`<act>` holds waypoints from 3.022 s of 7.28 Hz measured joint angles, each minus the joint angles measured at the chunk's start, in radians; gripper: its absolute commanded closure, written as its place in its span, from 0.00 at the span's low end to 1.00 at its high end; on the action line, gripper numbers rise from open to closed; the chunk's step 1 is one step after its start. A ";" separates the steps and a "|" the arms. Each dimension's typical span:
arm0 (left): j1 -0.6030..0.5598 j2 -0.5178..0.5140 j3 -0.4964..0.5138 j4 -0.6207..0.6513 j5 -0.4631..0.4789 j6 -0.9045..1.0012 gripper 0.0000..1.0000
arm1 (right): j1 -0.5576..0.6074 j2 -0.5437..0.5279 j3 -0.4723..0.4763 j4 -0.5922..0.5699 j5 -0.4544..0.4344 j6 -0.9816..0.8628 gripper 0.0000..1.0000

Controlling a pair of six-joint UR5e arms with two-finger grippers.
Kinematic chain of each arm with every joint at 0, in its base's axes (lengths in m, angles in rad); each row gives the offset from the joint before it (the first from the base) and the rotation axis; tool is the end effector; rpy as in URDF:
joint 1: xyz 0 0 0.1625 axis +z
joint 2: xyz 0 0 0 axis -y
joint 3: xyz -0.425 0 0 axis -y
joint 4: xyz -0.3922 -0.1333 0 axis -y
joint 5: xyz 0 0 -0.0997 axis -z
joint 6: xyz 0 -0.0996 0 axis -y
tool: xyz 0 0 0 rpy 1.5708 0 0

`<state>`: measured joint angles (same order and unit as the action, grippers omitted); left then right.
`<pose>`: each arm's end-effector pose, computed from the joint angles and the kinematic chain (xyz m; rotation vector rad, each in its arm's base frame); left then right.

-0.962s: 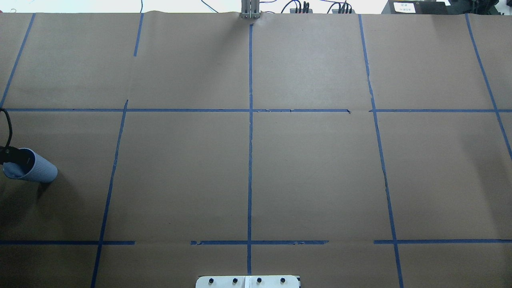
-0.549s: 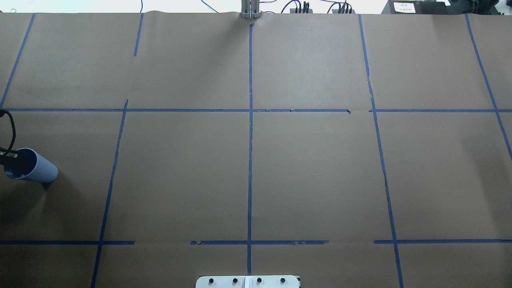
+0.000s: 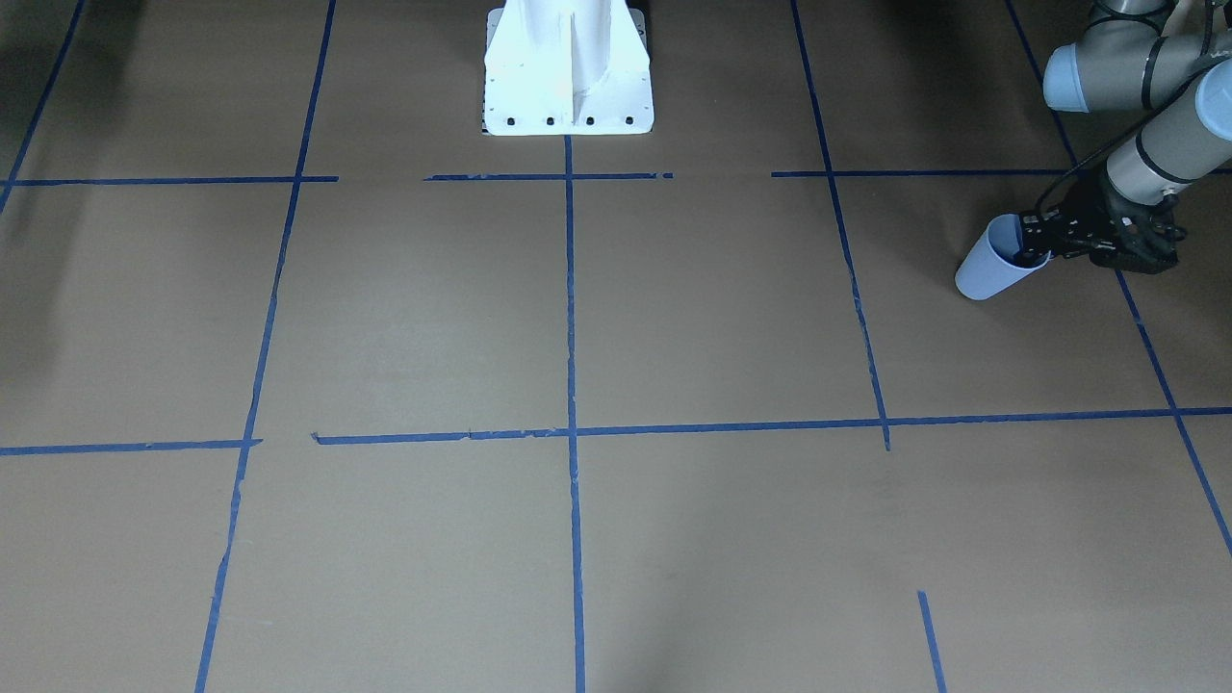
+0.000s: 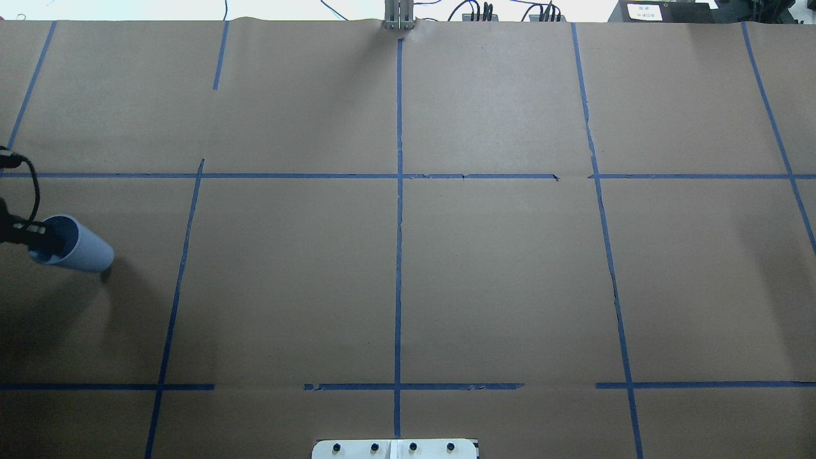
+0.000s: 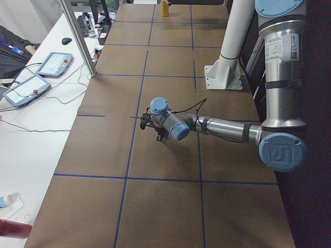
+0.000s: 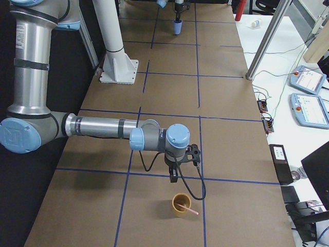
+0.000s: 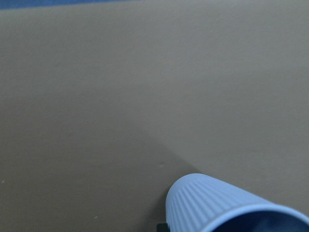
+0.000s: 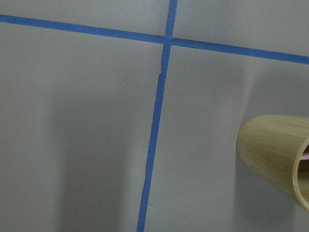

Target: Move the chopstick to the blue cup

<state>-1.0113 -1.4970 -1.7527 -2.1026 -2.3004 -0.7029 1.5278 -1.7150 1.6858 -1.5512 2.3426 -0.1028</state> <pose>0.1996 -0.4448 0.5440 0.0775 0.9270 0.1004 0.0453 -0.4323 0.6669 0.0140 -0.7723 -0.1348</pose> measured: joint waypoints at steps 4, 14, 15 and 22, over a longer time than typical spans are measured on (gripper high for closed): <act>0.128 -0.439 -0.020 0.334 0.076 -0.274 0.97 | -0.001 0.000 0.000 -0.001 0.000 0.001 0.00; 0.503 -0.875 0.194 0.474 0.375 -0.642 0.85 | 0.000 0.000 -0.001 -0.001 0.000 0.002 0.00; 0.506 -0.875 0.196 0.474 0.375 -0.640 0.78 | 0.000 0.001 -0.001 -0.001 0.000 0.002 0.00; 0.453 -0.857 0.092 0.571 0.361 -0.589 0.00 | -0.001 0.008 -0.004 -0.001 0.001 0.003 0.00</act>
<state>-0.5579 -2.3538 -1.6608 -1.5320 -1.9395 -1.2920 1.5269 -1.7075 1.6821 -1.5521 2.3439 -0.1002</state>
